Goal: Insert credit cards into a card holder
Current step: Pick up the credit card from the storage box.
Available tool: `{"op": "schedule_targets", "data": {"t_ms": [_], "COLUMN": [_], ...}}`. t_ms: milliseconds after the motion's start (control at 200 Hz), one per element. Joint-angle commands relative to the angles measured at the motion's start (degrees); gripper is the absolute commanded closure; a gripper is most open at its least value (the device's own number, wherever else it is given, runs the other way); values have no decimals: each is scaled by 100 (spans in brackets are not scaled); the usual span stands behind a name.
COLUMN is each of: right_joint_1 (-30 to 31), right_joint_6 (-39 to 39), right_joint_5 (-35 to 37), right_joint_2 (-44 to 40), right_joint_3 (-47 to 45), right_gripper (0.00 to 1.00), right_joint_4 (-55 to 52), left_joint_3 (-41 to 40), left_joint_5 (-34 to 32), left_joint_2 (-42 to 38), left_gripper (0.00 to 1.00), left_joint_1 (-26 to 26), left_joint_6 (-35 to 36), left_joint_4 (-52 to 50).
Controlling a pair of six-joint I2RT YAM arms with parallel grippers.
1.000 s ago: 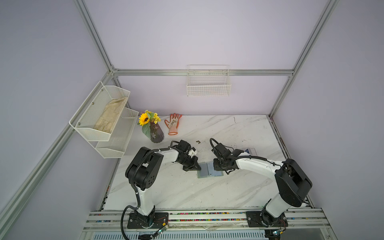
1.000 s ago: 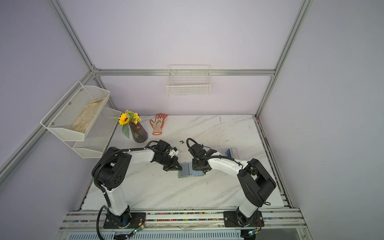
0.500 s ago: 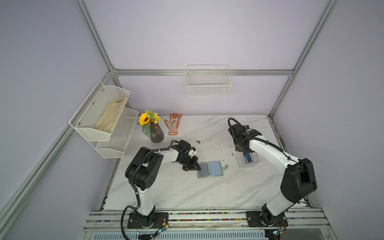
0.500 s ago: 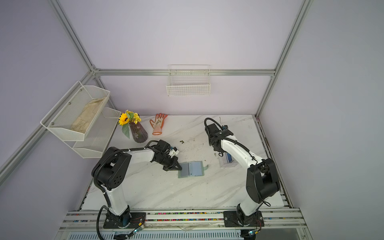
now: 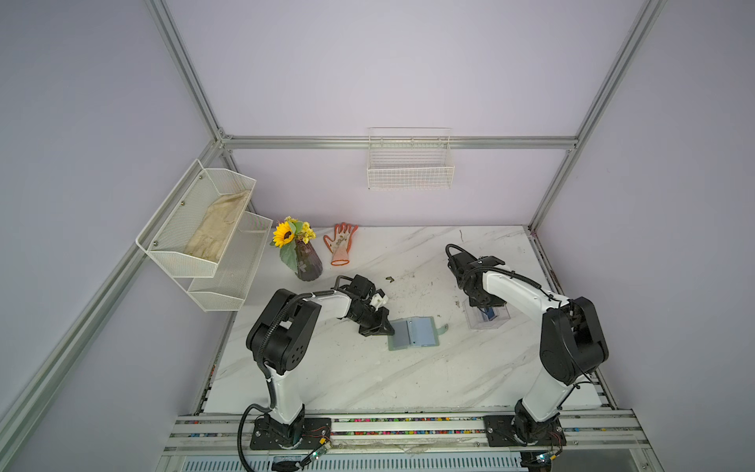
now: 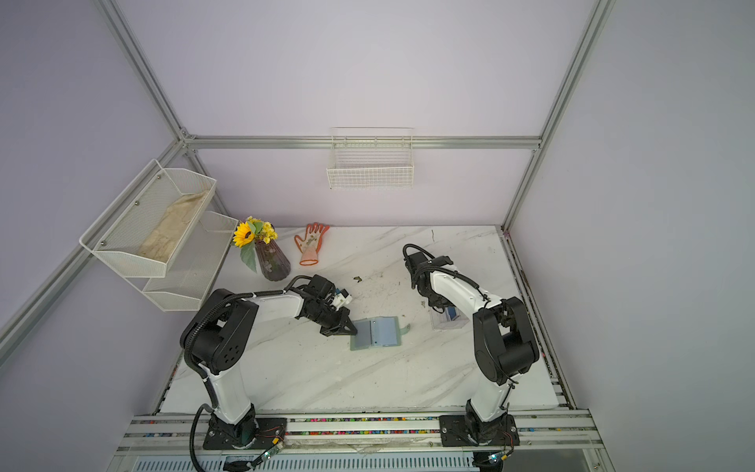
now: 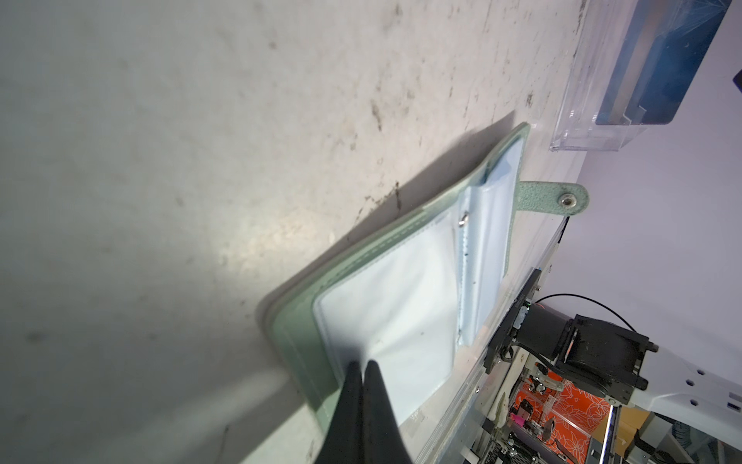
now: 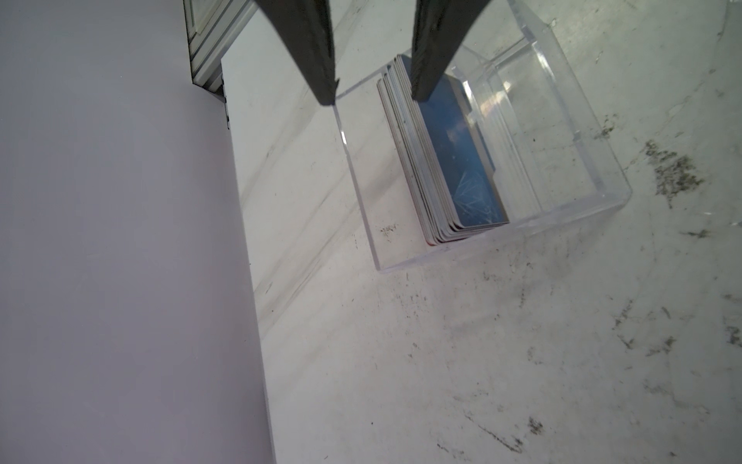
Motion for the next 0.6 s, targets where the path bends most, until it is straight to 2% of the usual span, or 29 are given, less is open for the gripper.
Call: {"op": "schedule_targets", "data": {"t_ms": [0, 375, 590], "right_joint_1": [-20, -42, -124], "right_joint_6": [-21, -112, -243], "right_joint_5": [45, -30, -90], "right_joint_2": [151, 361, 497], "right_joint_3": [-106, -259, -216], "right_gripper": [63, 48, 47], "right_joint_4": [-123, 38, 304], "left_joint_3": [-142, -124, -124], "left_joint_5": [-1131, -1123, -1123], "left_joint_2": [371, 405, 406], "left_gripper": [100, 100, 100], "left_joint_1": [-30, -30, -26], "left_joint_6": [120, 120, 111], "left_joint_4": [-637, -633, -624]}}
